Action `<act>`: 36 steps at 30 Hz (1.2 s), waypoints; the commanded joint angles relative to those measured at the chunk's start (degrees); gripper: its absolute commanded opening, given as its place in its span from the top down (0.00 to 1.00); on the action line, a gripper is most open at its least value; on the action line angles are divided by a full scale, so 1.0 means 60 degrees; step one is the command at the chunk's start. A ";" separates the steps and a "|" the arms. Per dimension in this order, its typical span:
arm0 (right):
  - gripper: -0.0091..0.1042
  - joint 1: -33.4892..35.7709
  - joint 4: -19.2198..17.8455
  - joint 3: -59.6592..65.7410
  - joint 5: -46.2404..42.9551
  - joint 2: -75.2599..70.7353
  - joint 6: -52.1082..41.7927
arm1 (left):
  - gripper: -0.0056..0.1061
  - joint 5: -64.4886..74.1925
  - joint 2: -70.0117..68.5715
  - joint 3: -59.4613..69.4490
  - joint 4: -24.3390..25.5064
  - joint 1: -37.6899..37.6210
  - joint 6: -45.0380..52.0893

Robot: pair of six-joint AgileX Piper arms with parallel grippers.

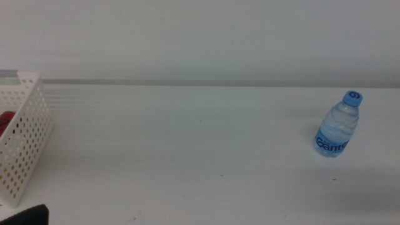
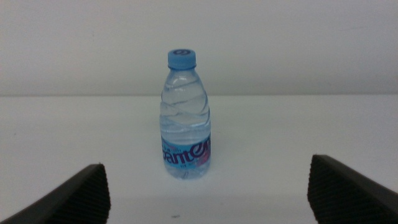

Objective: Use arms to grab the bottles and put them into the dustbin to the left of the table.

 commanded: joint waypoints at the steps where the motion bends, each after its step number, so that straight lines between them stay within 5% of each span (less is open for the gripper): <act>1: 0.17 -0.0063 -0.0059 0.0415 -0.0324 -0.0376 -0.0055 | 0.11 -0.0090 -0.0030 0.0031 -0.0119 -0.0083 -0.0060; 10: 0.17 -0.0051 -0.0186 0.0302 -0.2875 -0.0250 -0.0005 | 0.11 -0.0090 -0.0030 0.0031 -0.0119 -0.0083 -0.0060; 21: 0.17 -0.0047 -0.0157 -0.1154 -0.2983 0.3703 0.0874 | 0.11 -0.0090 -0.0030 0.0031 -0.0119 -0.0083 -0.0060; 29: 0.17 -0.0047 -0.0059 -0.1173 -0.4546 0.5256 0.0936 | 0.11 -0.0090 -0.0030 0.0031 -0.0119 -0.0083 -0.0060; 36: 0.17 -0.0051 0.0034 -0.1173 -0.4801 0.5833 -0.0427 | 0.11 -0.0090 -0.0030 0.0031 -0.0119 -0.0083 -0.0060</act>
